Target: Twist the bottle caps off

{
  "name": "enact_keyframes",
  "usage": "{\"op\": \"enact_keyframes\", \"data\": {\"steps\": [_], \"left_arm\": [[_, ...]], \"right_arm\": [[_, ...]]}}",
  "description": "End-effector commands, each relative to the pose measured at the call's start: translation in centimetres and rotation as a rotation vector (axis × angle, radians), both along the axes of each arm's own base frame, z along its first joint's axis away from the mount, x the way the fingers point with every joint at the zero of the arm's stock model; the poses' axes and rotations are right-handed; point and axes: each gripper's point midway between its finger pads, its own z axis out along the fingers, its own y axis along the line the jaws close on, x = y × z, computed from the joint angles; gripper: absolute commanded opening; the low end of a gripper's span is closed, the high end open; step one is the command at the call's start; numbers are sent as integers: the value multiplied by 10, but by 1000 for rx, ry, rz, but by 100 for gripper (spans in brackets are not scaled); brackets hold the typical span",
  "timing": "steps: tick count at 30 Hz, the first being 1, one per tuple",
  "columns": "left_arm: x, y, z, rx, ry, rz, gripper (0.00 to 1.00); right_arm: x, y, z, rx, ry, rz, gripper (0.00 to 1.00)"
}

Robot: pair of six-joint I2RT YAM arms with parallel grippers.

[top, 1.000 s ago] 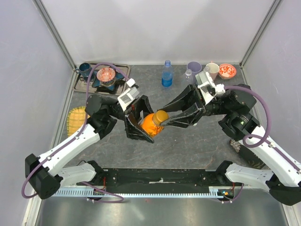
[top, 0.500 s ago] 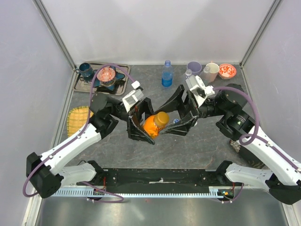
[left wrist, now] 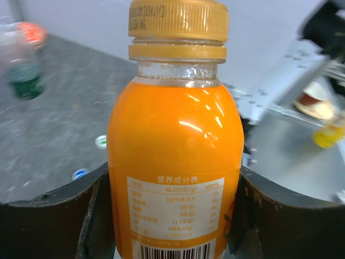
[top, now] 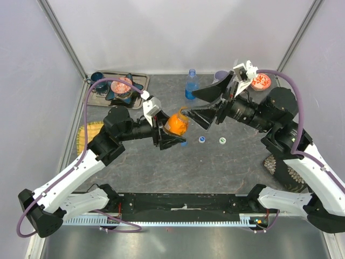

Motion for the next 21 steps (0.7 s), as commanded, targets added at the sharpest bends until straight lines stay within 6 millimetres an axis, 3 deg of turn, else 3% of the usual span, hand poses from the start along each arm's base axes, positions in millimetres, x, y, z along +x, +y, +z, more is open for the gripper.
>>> {"op": "enact_keyframes", "data": {"steps": [1, 4, 10, 21], "left_arm": [[55, 21, -5, 71, -107, 358, 38], [72, 33, -5, 93, -153, 532, 38], [83, 45, -3, 107, -208, 697, 39], [79, 39, -5, 106, -210, 682, 39]], "right_arm": [[34, -12, 9, 71, 151, -200, 94], [53, -7, -9, 40, 256, -264, 92], [74, 7, -48, -18, 383, -317, 89], [83, 22, -62, -34, 410, -297, 83]]}}
